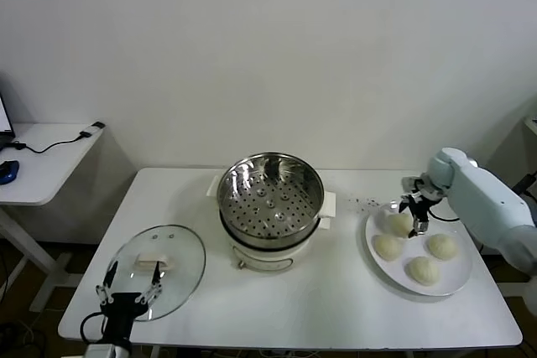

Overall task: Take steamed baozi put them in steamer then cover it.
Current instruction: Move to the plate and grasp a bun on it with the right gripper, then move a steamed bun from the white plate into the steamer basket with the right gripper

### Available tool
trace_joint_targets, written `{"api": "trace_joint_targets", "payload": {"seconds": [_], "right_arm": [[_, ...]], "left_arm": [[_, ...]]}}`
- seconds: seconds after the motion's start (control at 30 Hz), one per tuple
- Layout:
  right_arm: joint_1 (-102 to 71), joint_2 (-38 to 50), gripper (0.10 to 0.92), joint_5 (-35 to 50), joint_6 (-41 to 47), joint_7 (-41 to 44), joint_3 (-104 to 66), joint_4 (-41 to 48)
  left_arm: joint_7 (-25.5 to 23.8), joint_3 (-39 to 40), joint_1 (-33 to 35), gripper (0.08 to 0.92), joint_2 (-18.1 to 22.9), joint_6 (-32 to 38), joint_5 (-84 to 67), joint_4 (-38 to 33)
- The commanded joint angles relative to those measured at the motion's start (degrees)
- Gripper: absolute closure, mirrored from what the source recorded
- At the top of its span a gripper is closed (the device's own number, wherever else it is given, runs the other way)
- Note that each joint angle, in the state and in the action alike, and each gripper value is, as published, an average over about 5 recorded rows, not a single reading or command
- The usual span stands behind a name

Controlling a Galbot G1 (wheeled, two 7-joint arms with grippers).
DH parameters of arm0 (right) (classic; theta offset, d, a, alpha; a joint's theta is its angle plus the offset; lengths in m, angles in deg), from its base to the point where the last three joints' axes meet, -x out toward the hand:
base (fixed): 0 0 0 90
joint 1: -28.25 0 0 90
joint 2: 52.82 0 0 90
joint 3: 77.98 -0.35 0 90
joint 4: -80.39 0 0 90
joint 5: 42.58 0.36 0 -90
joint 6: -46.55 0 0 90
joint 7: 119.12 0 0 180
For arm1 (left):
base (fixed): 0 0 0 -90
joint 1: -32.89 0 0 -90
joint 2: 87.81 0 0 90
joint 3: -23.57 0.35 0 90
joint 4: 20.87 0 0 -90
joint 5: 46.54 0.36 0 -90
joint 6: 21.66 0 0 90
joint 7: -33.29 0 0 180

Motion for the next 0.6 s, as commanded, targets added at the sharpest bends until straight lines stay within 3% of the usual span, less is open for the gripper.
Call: {"api": "trace_joint_targets", "payload": {"seconds": [0.03, 0.33, 0.6], "right_arm": [[0.56, -2.41, 0.254, -1.56, -0.84, 0.47, -0.62, 3.25], [1.46, -1.15, 0.308, -0.61, -1.30, 1.59, 0.09, 1.57], [13.49, 1.86, 0.320, 9.34, -3.88, 3.88, 15.73, -9.41]], "left_arm": [[0.05, 0.05, 0.08, 0.177, 0.03, -0.02, 0.16, 0.01], [0.25, -0.03, 0.44, 0.177, 0.02, 0.13, 0.16, -0.12], [0.36, 0.03, 1.16, 0.177, -0.19, 0.24, 0.08, -0.75]]}}
